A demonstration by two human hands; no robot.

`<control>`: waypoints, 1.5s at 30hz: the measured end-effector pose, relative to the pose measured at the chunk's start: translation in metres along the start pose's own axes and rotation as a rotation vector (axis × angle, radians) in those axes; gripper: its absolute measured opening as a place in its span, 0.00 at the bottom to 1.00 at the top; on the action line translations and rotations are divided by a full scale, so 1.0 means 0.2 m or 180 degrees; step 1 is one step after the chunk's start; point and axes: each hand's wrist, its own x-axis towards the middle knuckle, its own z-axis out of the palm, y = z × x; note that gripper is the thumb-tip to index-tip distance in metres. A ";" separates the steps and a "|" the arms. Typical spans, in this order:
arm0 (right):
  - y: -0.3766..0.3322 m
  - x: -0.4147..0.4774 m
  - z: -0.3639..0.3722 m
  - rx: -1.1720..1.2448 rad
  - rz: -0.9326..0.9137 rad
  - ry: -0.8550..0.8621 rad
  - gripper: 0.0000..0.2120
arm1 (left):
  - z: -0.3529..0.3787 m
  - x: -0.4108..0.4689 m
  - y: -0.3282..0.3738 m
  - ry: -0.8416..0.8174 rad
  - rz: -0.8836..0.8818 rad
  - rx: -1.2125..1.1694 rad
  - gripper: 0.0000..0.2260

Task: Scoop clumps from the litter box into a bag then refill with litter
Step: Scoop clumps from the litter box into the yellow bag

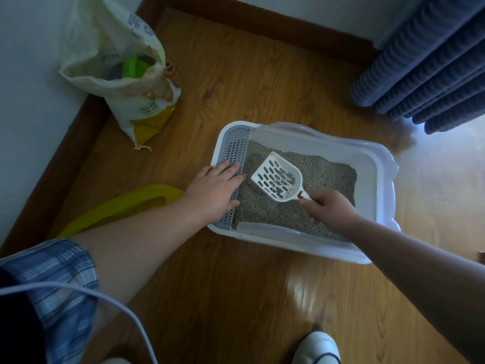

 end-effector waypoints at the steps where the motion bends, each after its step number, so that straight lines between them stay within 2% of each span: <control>1: 0.00 0.00 0.00 -0.0052 0.0003 -0.0011 0.07 | 0.00 0.00 0.00 -0.0009 -0.0007 -0.0003 0.31; 16: -0.03 -0.04 -0.03 -0.0208 0.0162 0.0245 0.09 | 0.00 0.00 0.00 -0.0031 -0.0012 -0.0076 0.32; 21: -0.12 -0.07 -0.01 -0.0212 0.0014 0.0376 0.05 | -0.03 -0.06 -0.06 0.0064 0.0037 -0.0261 0.30; 26: -0.33 -0.06 0.08 -0.0294 -0.0205 0.0258 0.05 | -0.10 -0.21 -0.26 0.0322 -0.0287 -0.0334 0.26; 32: -0.68 -0.01 0.33 -0.0590 -0.0449 -0.0106 0.16 | -0.14 -0.53 -0.59 0.0415 -0.0794 -0.0303 0.28; 36: -0.87 0.02 0.54 -0.1278 -0.0833 -0.0317 0.21 | -0.09 -0.82 -0.79 0.0438 -0.1183 -0.0288 0.29; 38: -0.95 0.02 0.64 -0.1752 -0.1381 -0.0295 0.19 | -0.07 -0.96 -0.86 0.0420 -0.1390 -0.0250 0.29; 40: -0.99 0.01 0.73 -0.2241 -0.1913 -0.0212 0.17 | -0.03 -1.09 -0.93 0.0433 -0.1597 -0.0303 0.29; 45: -1.04 0.03 0.89 -0.3128 -0.2639 0.0174 0.17 | -0.02 -1.26 -0.98 0.0332 -0.1858 -0.0368 0.28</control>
